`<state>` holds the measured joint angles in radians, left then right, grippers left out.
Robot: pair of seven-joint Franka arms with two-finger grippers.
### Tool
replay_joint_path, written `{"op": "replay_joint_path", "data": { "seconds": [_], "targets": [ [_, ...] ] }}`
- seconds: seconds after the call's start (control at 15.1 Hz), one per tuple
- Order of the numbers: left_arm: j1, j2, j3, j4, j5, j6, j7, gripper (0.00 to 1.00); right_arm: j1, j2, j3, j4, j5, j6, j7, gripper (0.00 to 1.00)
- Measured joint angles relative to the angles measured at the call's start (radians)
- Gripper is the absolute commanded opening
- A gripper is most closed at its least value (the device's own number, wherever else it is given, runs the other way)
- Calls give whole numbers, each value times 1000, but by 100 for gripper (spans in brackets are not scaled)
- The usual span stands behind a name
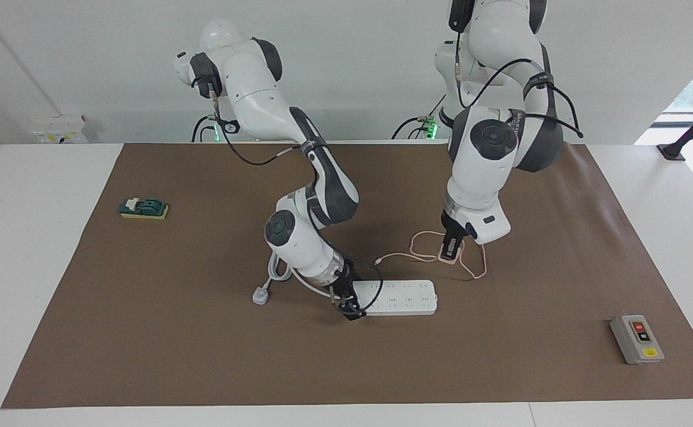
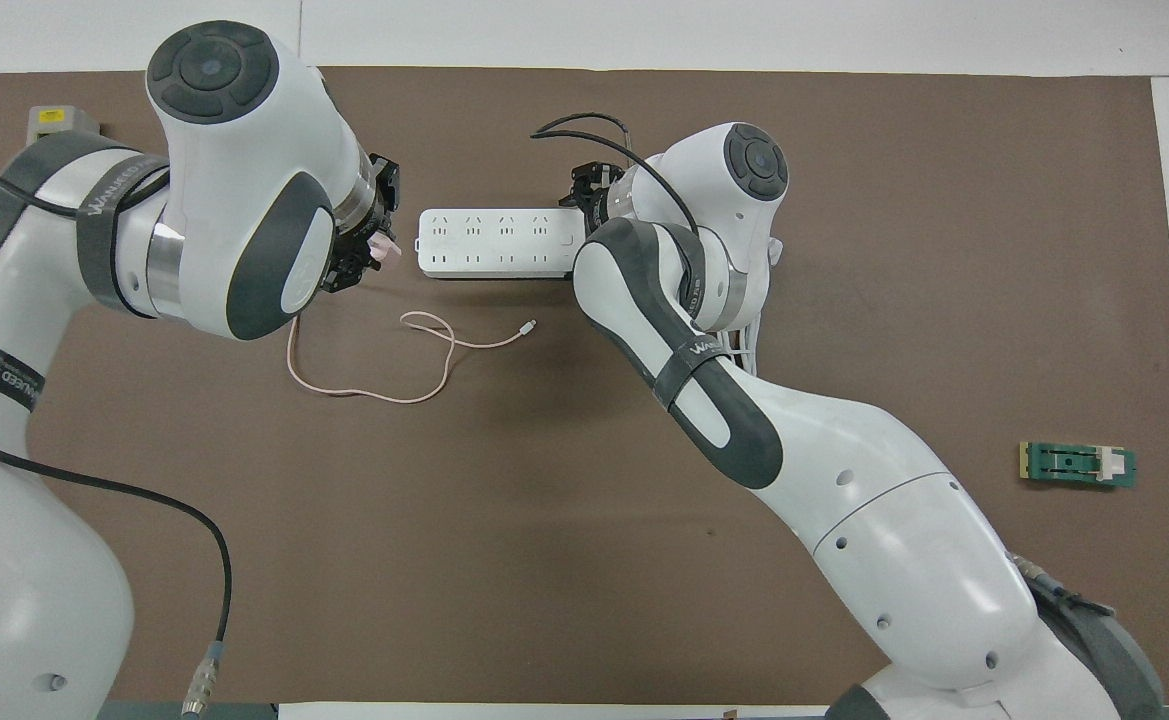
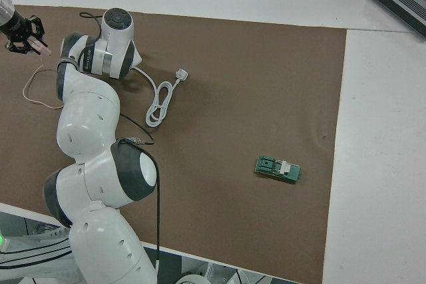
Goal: Unplug charger and place it aside
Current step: 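Pull the pink charger out of the strip toward the left gripper's side, then lower the charger onto the mat with the left gripper while the right gripper withdraws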
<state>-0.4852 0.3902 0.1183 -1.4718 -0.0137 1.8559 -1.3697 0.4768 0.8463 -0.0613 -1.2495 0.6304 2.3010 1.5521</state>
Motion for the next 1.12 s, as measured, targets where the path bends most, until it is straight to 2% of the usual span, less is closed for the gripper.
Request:
{"op": "replay_joint_path", "data": {
  "seconds": [0.33, 0.6, 0.79, 0.99, 1.06, 1.12],
  "targets": [
    [13, -90, 1, -106, -2, -29, 333, 0, -24, -90, -14, -2, 0, -31, -3, 100],
    [45, -186, 1, -254, -2, -33, 625, 0, -54, -144, -33, -8, -3, -107, -12, 100],
    [97, -269, 3, -359, -3, -21, 819, 0, -51, -189, -35, -38, -4, -105, -12, 100],
    [157, -361, 4, -495, -3, 42, 959, 0, -50, -220, -48, -58, -14, -84, -13, 100],
    [196, -417, 5, -600, -5, 106, 1041, 0, -52, -234, -84, -64, -39, -105, -56, 100],
    [217, -442, 5, -666, -15, 163, 1097, 0, -55, -245, -106, -63, -72, -162, -157, 100]
  ]
}}
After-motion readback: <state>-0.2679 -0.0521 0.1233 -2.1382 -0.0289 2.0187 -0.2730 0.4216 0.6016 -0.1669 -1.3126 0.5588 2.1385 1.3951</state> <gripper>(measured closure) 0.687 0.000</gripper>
